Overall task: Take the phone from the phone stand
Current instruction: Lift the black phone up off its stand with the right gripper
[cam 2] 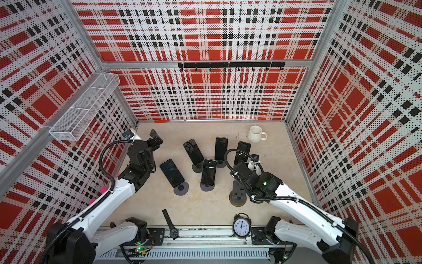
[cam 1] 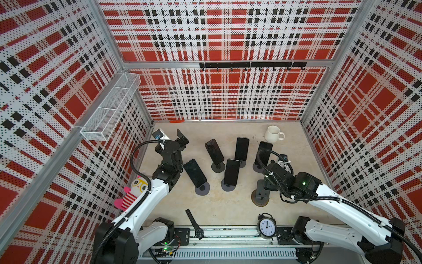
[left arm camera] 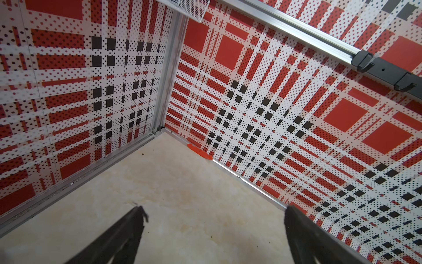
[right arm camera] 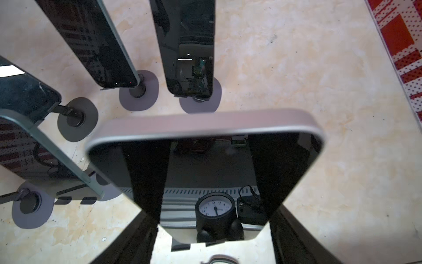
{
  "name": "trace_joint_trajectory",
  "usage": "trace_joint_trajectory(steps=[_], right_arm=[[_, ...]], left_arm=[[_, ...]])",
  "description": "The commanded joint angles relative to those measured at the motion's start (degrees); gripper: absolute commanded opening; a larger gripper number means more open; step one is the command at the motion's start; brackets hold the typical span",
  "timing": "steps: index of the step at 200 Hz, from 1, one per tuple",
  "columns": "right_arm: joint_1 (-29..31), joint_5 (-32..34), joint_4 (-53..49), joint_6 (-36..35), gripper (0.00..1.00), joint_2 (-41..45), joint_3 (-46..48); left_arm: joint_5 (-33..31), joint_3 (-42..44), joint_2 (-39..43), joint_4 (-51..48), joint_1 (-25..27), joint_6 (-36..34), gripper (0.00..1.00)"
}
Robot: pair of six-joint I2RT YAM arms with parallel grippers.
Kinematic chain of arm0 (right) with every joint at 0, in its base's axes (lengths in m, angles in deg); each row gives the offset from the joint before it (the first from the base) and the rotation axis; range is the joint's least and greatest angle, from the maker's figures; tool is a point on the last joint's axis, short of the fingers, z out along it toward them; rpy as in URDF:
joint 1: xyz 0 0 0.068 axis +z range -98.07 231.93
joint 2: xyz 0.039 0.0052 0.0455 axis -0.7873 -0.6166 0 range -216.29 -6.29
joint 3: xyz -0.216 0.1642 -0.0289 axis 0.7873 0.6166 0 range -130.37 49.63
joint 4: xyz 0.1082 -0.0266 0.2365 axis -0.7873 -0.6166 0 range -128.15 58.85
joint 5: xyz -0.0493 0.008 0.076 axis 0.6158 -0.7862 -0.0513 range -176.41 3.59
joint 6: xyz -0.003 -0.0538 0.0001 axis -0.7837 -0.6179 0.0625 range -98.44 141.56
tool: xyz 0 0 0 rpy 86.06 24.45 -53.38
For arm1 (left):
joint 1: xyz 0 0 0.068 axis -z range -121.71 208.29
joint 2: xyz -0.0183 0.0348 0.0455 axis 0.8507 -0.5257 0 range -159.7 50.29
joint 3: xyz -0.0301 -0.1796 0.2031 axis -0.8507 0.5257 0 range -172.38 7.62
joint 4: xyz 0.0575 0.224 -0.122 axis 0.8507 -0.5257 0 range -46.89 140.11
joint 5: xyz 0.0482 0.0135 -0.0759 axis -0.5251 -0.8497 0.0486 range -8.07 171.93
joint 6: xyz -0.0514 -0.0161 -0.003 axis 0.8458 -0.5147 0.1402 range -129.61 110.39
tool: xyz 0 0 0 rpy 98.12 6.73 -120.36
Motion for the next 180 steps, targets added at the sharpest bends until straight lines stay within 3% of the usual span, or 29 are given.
trace_joint_trajectory(steps=[1,35,91,110,180], right_arm=[[-6.3,-1.5,-1.2,-4.7,0.72,4.2,-0.4],[-17.4,-6.4,-1.1,-12.5,0.72,5.0,0.2],[-35.8,-18.0,7.8,-23.8,0.70,2.2,3.9],[-38.2,-21.7,10.8,-24.6,0.70,-0.2,5.7],[-38.4,-27.7,18.6,-24.8,0.69,-9.8,11.7]], left_arm=[[2.2,1.4,1.0,1.8,-1.0,0.6,0.98],[4.0,0.8,0.9,0.6,-1.2,0.8,0.98],[4.5,1.6,1.0,0.6,-1.8,0.7,0.98],[4.7,2.0,1.5,0.7,-1.8,0.7,0.98],[5.7,1.9,1.4,0.9,-2.2,0.4,0.98]])
